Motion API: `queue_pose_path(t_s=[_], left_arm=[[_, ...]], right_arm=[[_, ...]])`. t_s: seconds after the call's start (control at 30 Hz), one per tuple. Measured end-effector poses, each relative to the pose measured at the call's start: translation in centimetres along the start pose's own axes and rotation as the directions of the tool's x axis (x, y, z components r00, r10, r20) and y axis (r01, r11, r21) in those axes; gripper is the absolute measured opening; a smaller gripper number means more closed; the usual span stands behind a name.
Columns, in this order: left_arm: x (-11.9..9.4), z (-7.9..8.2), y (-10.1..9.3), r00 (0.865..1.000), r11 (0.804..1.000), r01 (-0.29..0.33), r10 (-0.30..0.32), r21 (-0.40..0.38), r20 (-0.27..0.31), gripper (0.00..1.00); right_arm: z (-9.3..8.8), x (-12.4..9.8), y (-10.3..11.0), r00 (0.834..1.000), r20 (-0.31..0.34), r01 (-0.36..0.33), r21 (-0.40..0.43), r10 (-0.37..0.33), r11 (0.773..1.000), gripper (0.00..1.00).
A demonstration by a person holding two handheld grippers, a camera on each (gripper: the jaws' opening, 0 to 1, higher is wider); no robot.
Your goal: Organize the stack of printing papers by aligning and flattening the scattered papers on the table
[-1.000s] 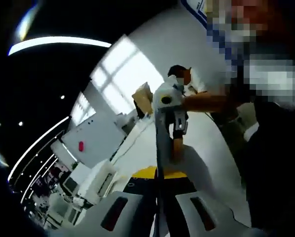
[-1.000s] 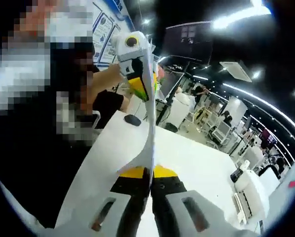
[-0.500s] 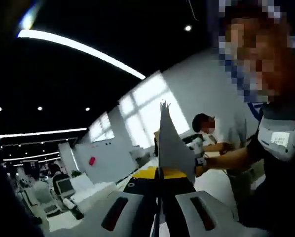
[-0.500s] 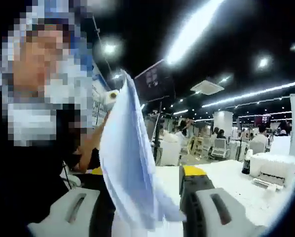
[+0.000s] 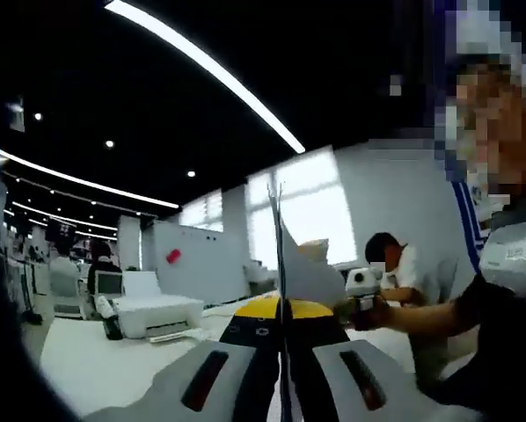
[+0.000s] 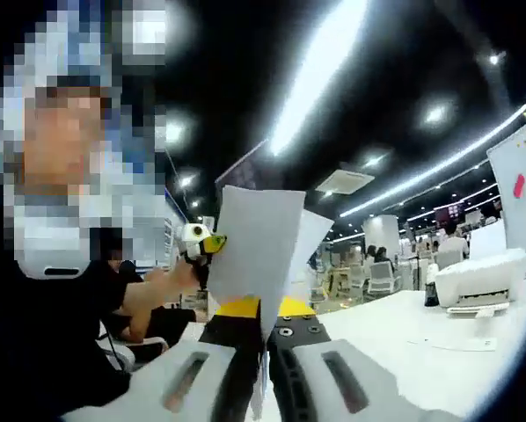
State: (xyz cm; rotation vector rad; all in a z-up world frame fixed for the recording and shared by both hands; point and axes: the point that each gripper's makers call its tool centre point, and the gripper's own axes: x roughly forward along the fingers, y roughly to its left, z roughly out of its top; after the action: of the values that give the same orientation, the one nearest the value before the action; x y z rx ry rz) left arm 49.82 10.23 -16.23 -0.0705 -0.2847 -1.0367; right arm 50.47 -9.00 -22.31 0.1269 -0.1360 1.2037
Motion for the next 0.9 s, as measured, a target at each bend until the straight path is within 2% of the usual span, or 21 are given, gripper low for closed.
queue_pose_path(t_s=[0.07, 0.13, 0.2, 0.3, 0.37, 0.5, 0.6, 0.73, 0.9], left_arm=[[-0.1, -1.7, 0.5, 1.000, 1.000, -0.023, 0.023, -0.015, -0.002, 0.05], [-0.1, -3.3, 1.0, 0.999, 0.998, -0.052, 0.053, 0.018, -0.010, 0.06], [-0.1, -4.5, 1.4, 0.997, 0.995, -0.078, 0.079, 0.060, -0.020, 0.06], [0.0, -6.5, 1.6, 0.994, 0.992, -0.097, 0.101, 0.084, -0.041, 0.06], [0.0, -8.2, 1.9, 0.990, 0.991, -0.114, 0.119, 0.072, -0.076, 0.06], [-0.5, -12.2, 2.8, 0.974, 0.988, -0.154, 0.151, -0.005, -0.170, 0.06], [-0.8, -15.2, 2.8, 0.955, 0.987, -0.159, 0.147, -0.028, -0.257, 0.07], [-0.8, -15.9, 2.4, 0.959, 0.986, -0.154, 0.134, -0.062, -0.249, 0.10], [-0.4, -14.3, 2.4, 0.967, 0.987, -0.149, 0.133, -0.057, -0.217, 0.15]], right_arm=[[-1.0, 0.1, -0.9, 0.996, -0.047, 0.071, -0.026, -0.072, 0.997, 0.00], [-1.5, 0.3, -1.2, 0.990, -0.059, 0.123, -0.083, -0.128, 0.989, 0.00], [-1.6, 0.5, -1.0, 0.989, -0.053, 0.135, -0.095, -0.140, 0.986, 0.00], [-2.0, 0.6, -1.5, 0.978, -0.076, 0.187, -0.108, -0.196, 0.976, 0.00], [-3.0, 0.4, -2.2, 0.963, -0.132, 0.221, -0.108, -0.234, 0.969, 0.00], [-5.0, 0.3, -2.7, 0.939, -0.228, 0.235, -0.123, -0.258, 0.964, 0.00], [-6.5, 0.2, -3.0, 0.933, -0.260, 0.230, -0.104, -0.249, 0.968, 0.00], [-7.1, 0.0, -3.1, 0.937, -0.263, 0.224, -0.054, -0.231, 0.973, 0.09], [-7.0, -0.3, -3.5, 0.933, -0.260, 0.244, -0.057, -0.250, 0.968, 0.18]])
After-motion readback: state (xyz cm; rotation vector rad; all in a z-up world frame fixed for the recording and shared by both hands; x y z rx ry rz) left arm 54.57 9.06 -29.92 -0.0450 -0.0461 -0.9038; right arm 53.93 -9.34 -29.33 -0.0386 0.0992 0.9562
